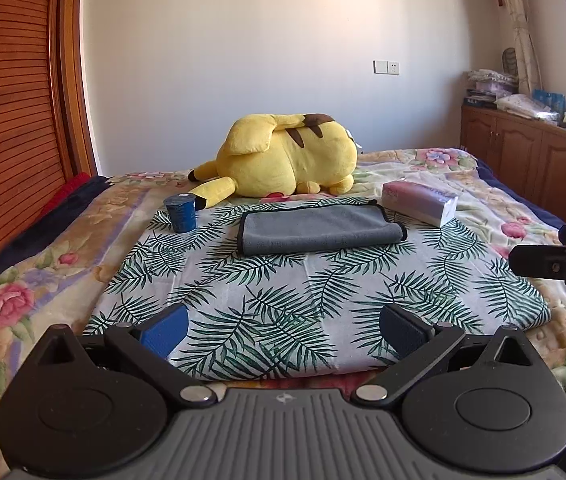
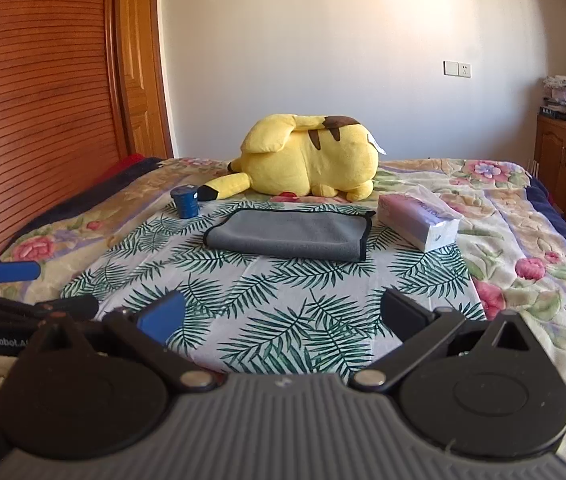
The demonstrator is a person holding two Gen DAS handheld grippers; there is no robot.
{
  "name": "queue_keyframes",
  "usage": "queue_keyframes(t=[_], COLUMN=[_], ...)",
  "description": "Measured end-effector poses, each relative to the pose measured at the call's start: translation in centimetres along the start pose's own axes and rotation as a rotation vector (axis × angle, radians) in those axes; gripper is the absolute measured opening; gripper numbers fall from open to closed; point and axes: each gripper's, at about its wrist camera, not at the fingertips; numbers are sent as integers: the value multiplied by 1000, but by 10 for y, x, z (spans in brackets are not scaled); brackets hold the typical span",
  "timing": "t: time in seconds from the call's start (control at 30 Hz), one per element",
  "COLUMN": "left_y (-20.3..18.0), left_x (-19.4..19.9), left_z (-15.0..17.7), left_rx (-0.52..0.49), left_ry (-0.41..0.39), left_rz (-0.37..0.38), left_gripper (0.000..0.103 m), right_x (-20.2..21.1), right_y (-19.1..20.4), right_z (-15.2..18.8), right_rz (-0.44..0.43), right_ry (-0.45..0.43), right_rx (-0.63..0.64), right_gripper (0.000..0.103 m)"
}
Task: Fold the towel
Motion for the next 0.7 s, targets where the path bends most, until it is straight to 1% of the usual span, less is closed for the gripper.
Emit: queue_keyframes(t=[0.2,0.7], left_y=[0,1], left_x=[0,11], left_z=[1,-4], left_rx=[-7,-11], left_ry=[-10,-77], left_rz=[-3,-19], left_gripper=[87,87], right_x=[-1,5], right_y=[-2,-8], right_z=[6,6], right_rz=[26,42], right_ry=[-5,-51], right_rx=[0,-27], right_gripper=[103,103])
Point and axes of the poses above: each gripper's, at about its wrist camera, not at the fingertips, and x roughly against the way its jaws point, y to its left, z to its underside, and after that the axes turned 14 degrees about -y, right-handed
